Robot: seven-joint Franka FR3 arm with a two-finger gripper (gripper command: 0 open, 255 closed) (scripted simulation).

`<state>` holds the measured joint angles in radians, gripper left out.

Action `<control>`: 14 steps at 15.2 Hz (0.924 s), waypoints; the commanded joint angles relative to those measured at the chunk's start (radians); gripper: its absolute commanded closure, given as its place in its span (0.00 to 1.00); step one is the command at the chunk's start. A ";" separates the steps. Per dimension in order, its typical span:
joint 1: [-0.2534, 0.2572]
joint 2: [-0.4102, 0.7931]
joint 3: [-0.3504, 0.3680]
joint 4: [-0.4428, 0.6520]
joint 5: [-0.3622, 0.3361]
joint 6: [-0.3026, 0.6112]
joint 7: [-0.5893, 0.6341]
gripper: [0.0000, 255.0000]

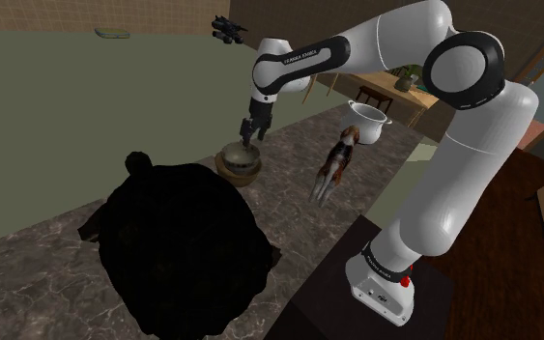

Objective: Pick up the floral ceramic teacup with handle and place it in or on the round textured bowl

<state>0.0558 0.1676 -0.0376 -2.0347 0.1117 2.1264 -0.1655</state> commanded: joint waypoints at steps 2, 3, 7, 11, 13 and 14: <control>0.000 0.000 0.000 -0.001 0.000 0.000 0.000 0.00; -0.001 -0.013 -0.001 0.018 -0.003 -0.031 0.002 0.00; -0.005 -0.044 -0.005 0.076 -0.009 -0.120 0.006 0.00; -0.005 -0.044 -0.005 0.076 -0.009 -0.120 0.006 0.00; -0.005 -0.044 -0.005 0.076 -0.009 -0.120 0.006 0.00; -0.005 -0.044 -0.005 0.076 -0.009 -0.120 0.006 0.00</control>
